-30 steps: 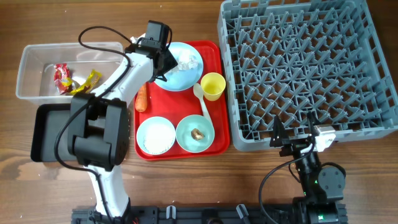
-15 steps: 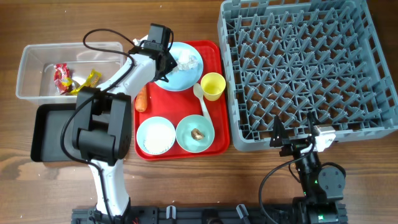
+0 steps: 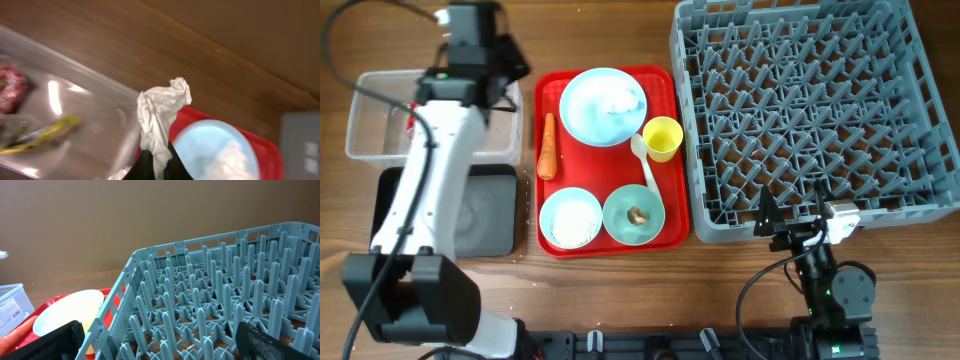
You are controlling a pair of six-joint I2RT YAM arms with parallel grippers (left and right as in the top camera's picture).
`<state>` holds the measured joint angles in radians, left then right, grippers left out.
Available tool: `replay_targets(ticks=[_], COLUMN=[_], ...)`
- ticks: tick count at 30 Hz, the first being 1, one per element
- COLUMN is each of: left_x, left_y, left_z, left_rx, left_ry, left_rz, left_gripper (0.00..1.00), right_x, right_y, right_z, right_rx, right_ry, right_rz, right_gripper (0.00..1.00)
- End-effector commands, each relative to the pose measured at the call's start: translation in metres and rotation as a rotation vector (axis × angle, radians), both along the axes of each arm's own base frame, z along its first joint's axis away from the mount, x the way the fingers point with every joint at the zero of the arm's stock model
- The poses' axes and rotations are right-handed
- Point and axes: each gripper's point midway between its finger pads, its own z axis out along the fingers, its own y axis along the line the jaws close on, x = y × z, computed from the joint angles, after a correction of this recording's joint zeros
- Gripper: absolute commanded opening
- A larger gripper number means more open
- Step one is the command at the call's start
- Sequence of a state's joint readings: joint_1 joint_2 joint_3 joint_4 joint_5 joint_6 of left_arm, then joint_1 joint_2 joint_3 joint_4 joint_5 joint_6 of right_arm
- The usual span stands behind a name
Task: Sort waste into correct bins and load items into the dishwasher rack
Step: 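Carry the tissue to the clear bin and release it, then grasp the remaining tissue on the plate with left gripper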
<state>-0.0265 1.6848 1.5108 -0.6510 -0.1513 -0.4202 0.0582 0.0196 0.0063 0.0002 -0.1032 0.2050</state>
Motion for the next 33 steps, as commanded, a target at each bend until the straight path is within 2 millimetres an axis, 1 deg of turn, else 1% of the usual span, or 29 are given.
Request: replay_targets(ticks=[1,2,4,7,8,10,11,12,13,15,17,18,19,20,21,23,26,29,30,31,33], left_x=[-0.012,-0.014,-0.021,-0.026,-0.026,-0.025,-0.024,-0.023,-0.021,-0.012,-0.006,-0.003,0.000,0.002,0.005,0.008,0.008,0.015,0.018,0.020,0.026], left_y=[0.056,0.061,0.067,0.066,0.064,0.063,0.064,0.064,0.065,0.066,0.064,0.056,0.040,0.022,0.003,-0.038,-0.090,-0.141,-0.156,-0.161,-0.182], left_z=[-0.018,-0.027,-0.055,-0.092,-0.102,-0.109,-0.109,-0.107,-0.103,-0.081,-0.044,-0.020,0.001,0.015,0.023,0.030,0.011,-0.021,-0.035,-0.042,-0.070], left_rx=[0.011,-0.005,-0.043,-0.057,-0.058,-0.059,-0.057,-0.056,-0.051,-0.044,-0.037,-0.045,-0.079,-0.119,-0.148,-0.168,-0.176,-0.174,-0.166,-0.157,-0.131], left_ry=[0.076,0.099,0.181,0.285,0.307,0.321,0.319,0.311,0.294,0.221,0.133,0.075,0.018,-0.025,-0.054,-0.080,-0.034,0.011,0.027,0.035,0.058], left_rz=[0.115,0.121,0.125,0.124,0.120,0.118,0.119,0.117,0.114,0.111,0.103,0.080,0.028,-0.032,-0.103,-0.266,-0.377,-0.471,-0.490,-0.495,-0.517], left_gripper=[0.11,0.17,0.25,0.45,0.57,0.86,0.92,0.96,0.96,0.96,0.93,0.90,0.89,0.91,0.93,0.95,0.97,0.95,0.93,0.93,0.93], right_x=[0.000,0.000,0.000,0.000,0.000,0.000,0.000,0.000,0.000,0.000,0.000,0.000,0.000,0.000,0.000,0.000,0.000,0.000,0.000,0.000,0.000], right_y=[-0.001,-0.001,-0.001,-0.001,-0.001,-0.001,-0.001,-0.001,-0.001,-0.001,-0.001,-0.001,-0.001,-0.001,-0.001,-0.001,-0.001,-0.001,-0.001,-0.001,-0.001], right_z=[0.001,0.001,0.001,0.001,0.001,0.001,0.001,0.001,0.001,0.001,0.001,0.001,0.001,0.001,0.001,0.001,0.001,0.001,0.001,0.001,0.001], right_rx=[0.007,0.007,0.007,0.007,0.007,0.007,0.007,0.007,0.007,0.007,0.007,0.007,0.007,0.007,0.007,0.007,0.007,0.007,0.007,0.007,0.007], right_ry=[-0.005,-0.005,-0.005,-0.005,-0.005,-0.005,-0.005,-0.005,-0.005,-0.005,-0.005,-0.005,-0.005,-0.005,-0.005,-0.005,-0.005,-0.005,-0.005,-0.005,-0.005], right_rz=[-0.007,-0.007,-0.007,-0.007,-0.007,-0.007,-0.007,-0.007,-0.007,-0.007,-0.007,-0.007,-0.007,-0.007,-0.007,-0.007,-0.007,-0.007,-0.007,-0.007,-0.007], right_gripper=[1.00,0.99,1.00,1.00,1.00,1.00,1.00,1.00,1.00,1.00,1.00,1.00,1.00,1.00,1.00,1.00,1.00,1.00,1.00,1.00,1.00])
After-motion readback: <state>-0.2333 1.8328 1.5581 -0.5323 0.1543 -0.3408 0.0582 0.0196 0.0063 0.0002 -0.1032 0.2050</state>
